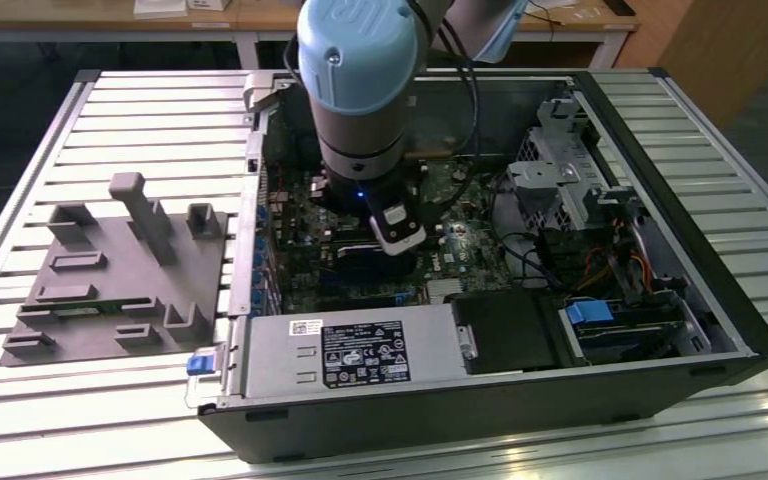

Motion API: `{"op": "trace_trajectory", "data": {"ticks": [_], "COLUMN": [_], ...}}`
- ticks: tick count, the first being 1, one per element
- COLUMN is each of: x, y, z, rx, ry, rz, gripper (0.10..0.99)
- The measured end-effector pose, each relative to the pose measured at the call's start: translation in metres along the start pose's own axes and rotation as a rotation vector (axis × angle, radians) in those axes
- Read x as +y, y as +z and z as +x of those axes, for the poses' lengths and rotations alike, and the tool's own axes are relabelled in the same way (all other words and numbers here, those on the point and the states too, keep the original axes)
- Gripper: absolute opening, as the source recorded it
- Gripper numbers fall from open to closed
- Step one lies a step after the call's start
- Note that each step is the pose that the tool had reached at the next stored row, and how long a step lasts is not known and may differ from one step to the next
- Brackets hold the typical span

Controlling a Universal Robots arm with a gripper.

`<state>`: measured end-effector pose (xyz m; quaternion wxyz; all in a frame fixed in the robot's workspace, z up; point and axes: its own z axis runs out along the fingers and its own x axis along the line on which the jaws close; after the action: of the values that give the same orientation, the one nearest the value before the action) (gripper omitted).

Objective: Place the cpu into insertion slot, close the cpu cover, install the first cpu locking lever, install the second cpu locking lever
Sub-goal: 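Install the second cpu locking lever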

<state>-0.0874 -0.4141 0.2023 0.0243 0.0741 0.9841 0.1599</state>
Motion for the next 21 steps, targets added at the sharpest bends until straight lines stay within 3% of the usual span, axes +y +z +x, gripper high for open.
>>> {"op": "trace_trajectory", "data": {"ticks": [21], "x": [0.0046], "y": [0.0103], "z": [0.0074], "rx": [0.0015], "ry": [-0.004], "rz": [-0.004], "gripper": [0.102]}}
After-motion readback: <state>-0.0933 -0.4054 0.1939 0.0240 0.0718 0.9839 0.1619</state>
